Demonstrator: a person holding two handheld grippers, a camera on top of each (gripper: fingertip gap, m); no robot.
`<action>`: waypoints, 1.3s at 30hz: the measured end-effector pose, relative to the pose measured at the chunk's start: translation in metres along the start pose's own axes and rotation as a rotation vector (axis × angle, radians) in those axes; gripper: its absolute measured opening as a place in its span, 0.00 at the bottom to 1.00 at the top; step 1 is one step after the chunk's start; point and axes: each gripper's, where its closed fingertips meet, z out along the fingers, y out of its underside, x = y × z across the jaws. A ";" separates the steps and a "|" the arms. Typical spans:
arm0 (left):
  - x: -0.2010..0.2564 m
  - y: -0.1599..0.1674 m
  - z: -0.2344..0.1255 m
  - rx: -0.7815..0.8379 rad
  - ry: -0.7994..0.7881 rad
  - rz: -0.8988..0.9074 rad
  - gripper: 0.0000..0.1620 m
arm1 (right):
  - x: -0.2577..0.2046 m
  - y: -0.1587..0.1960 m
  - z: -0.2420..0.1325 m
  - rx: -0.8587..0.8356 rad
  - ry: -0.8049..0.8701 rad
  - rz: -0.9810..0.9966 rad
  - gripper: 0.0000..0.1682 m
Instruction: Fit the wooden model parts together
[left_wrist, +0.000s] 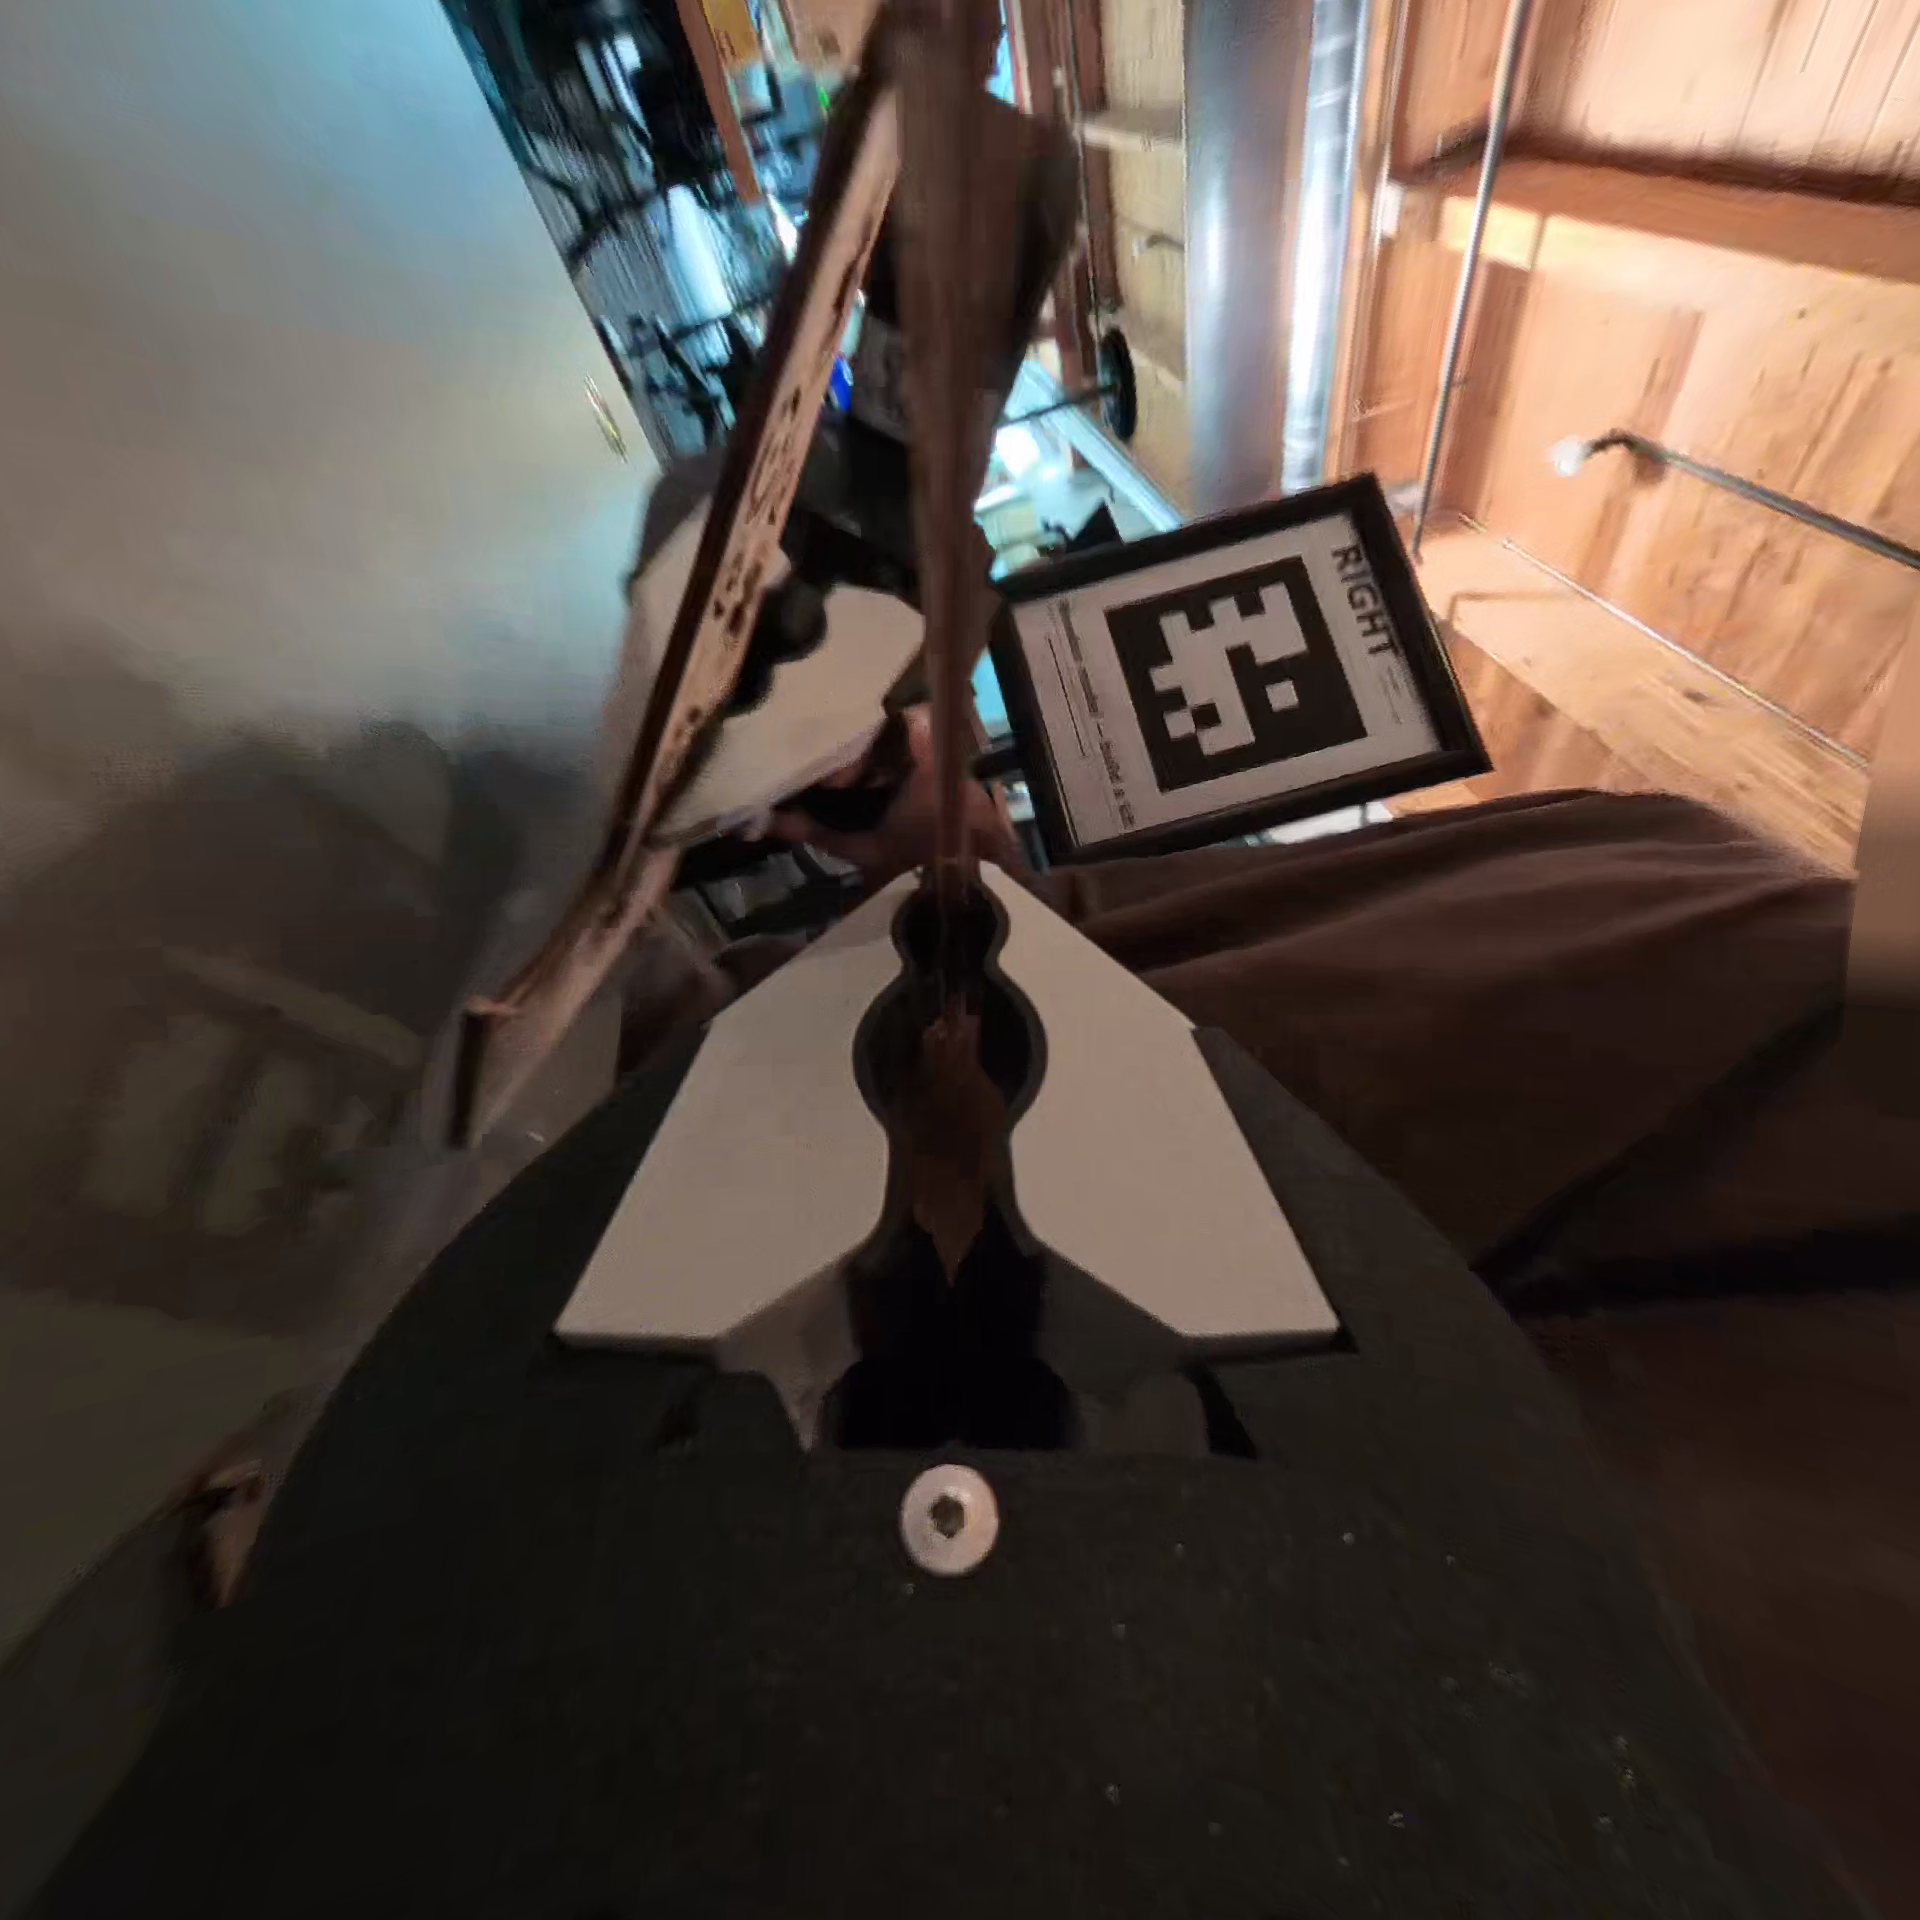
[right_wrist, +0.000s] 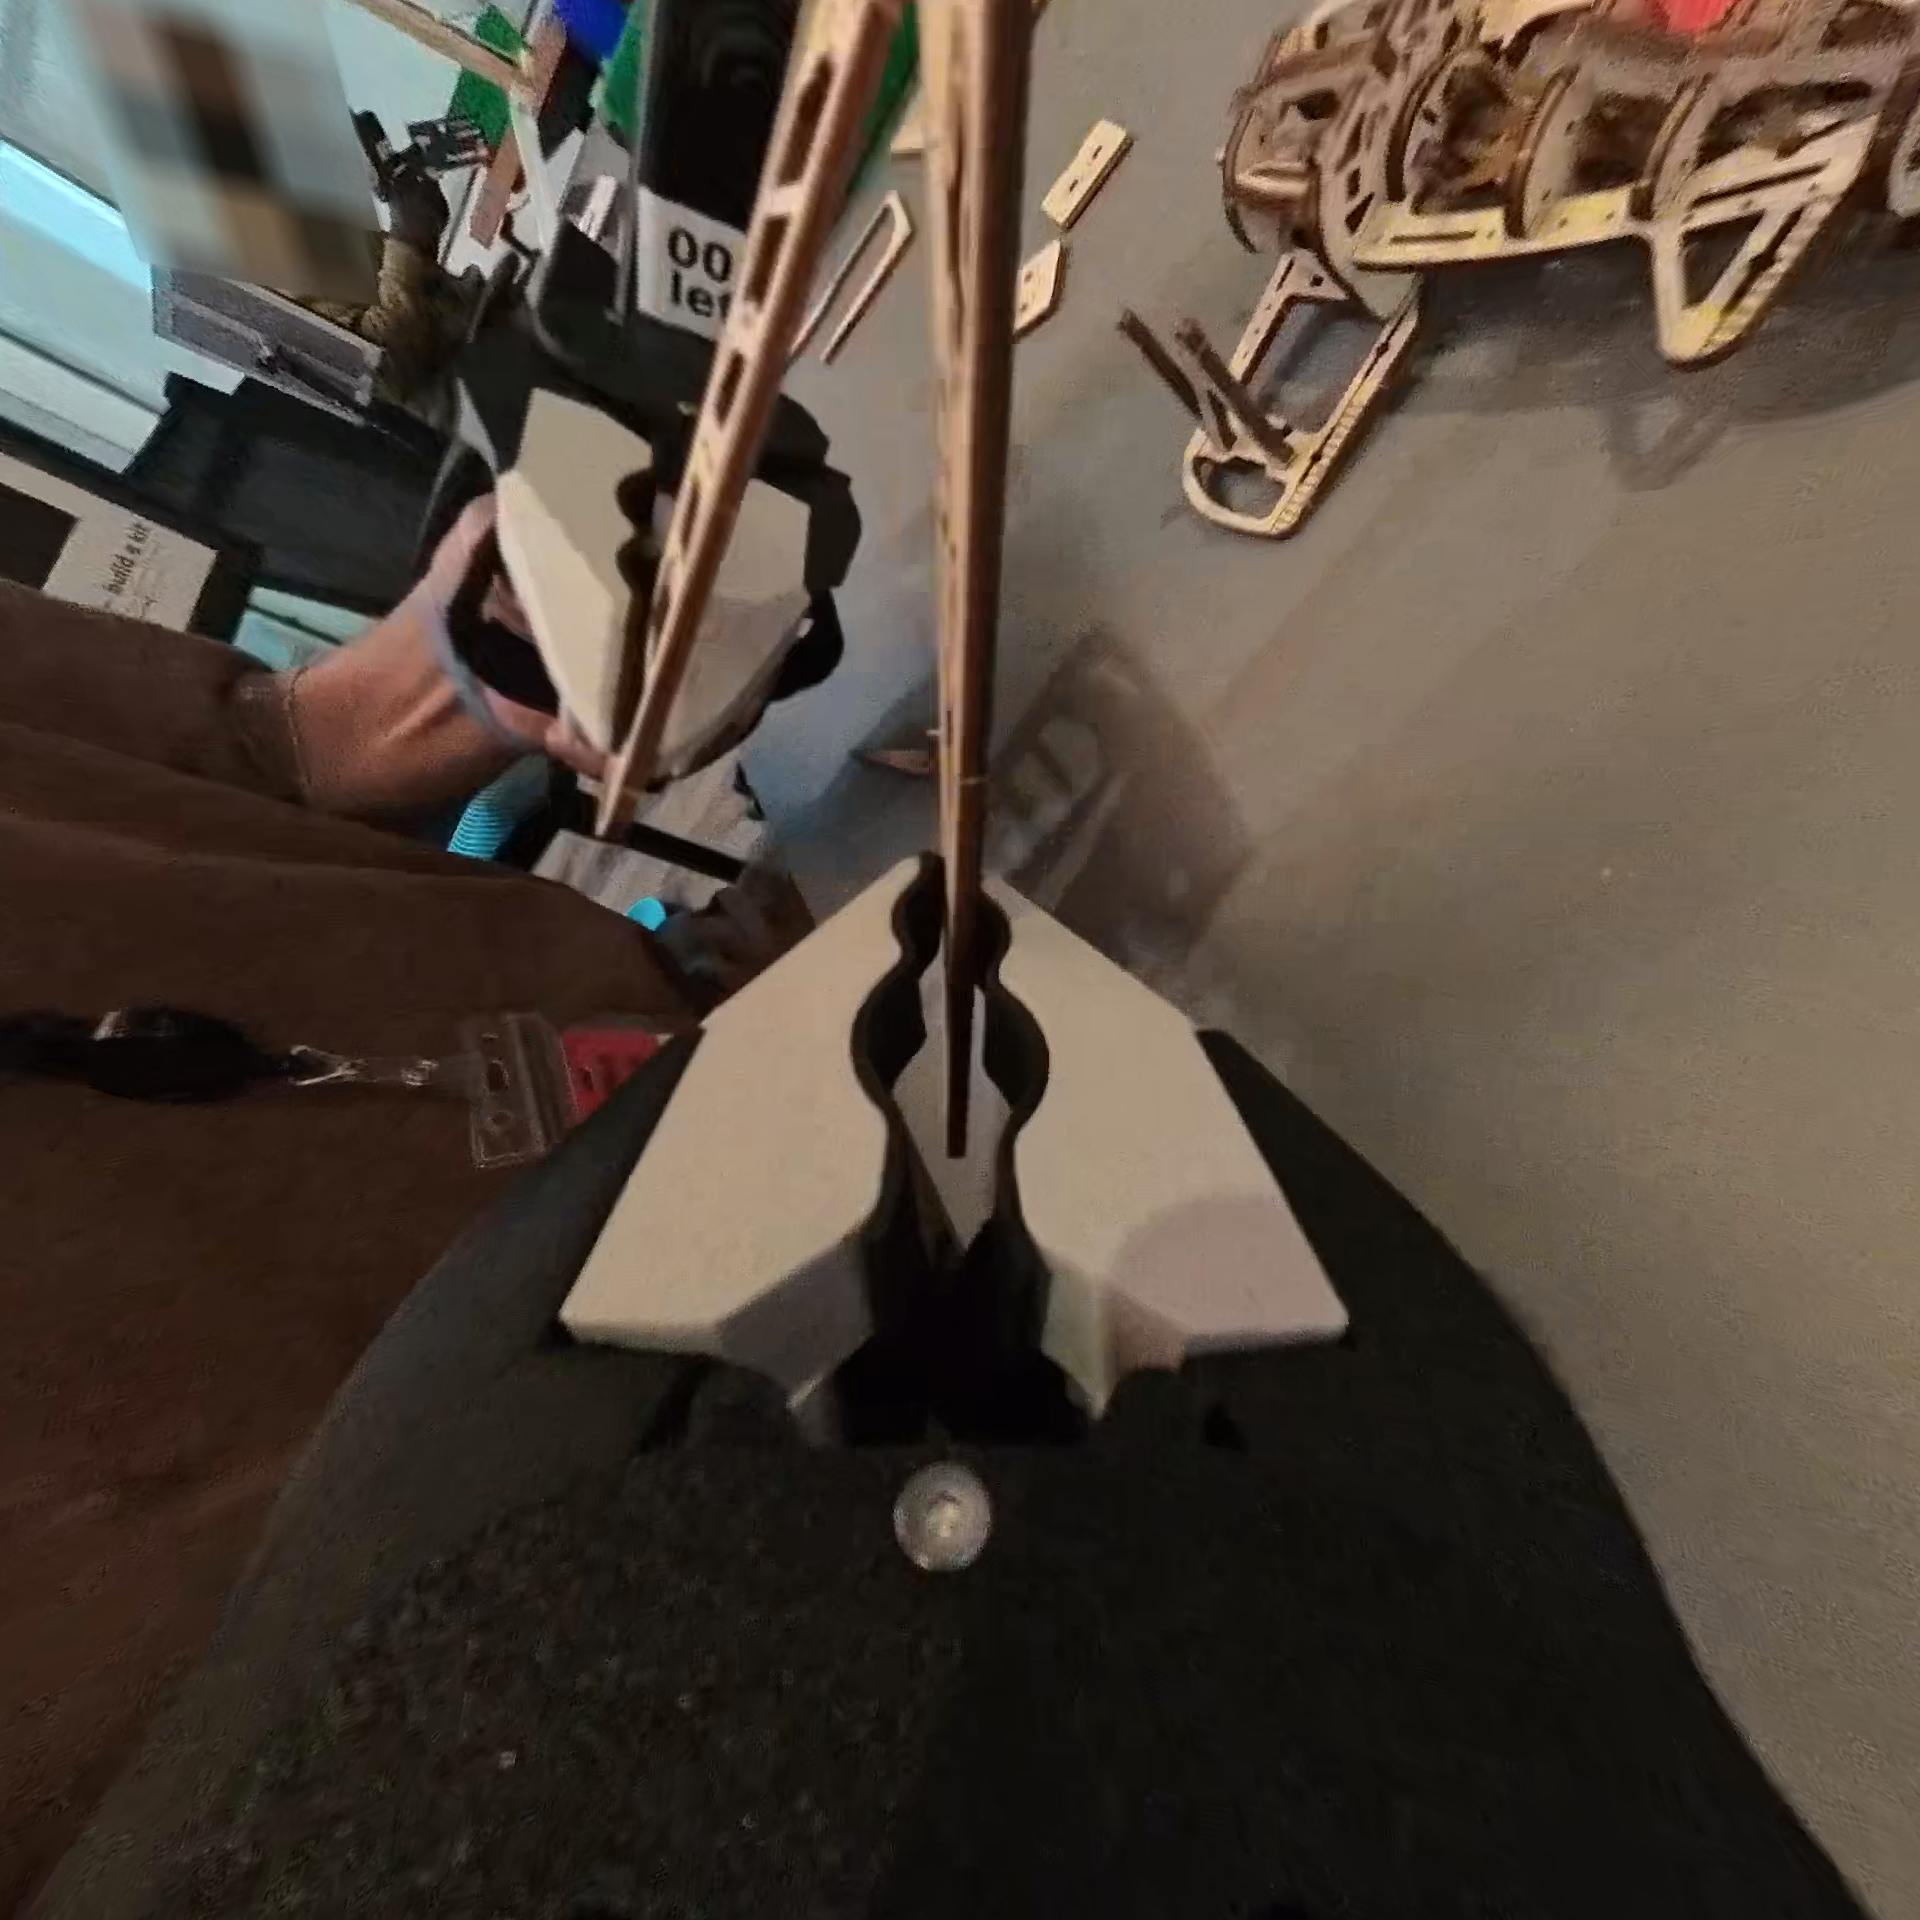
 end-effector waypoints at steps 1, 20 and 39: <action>-0.001 -0.006 -0.006 0.025 -0.018 0.008 0.00 | -0.001 -0.004 -0.005 0.018 0.005 0.007 0.02; 0.037 0.023 -0.037 -0.133 -0.032 -0.040 0.01 | 0.044 -0.032 -0.084 -0.121 0.597 -0.524 0.04; -0.005 0.028 -0.108 -0.353 -0.571 0.248 0.00 | 0.013 -0.019 -0.105 -0.193 0.261 -0.201 0.01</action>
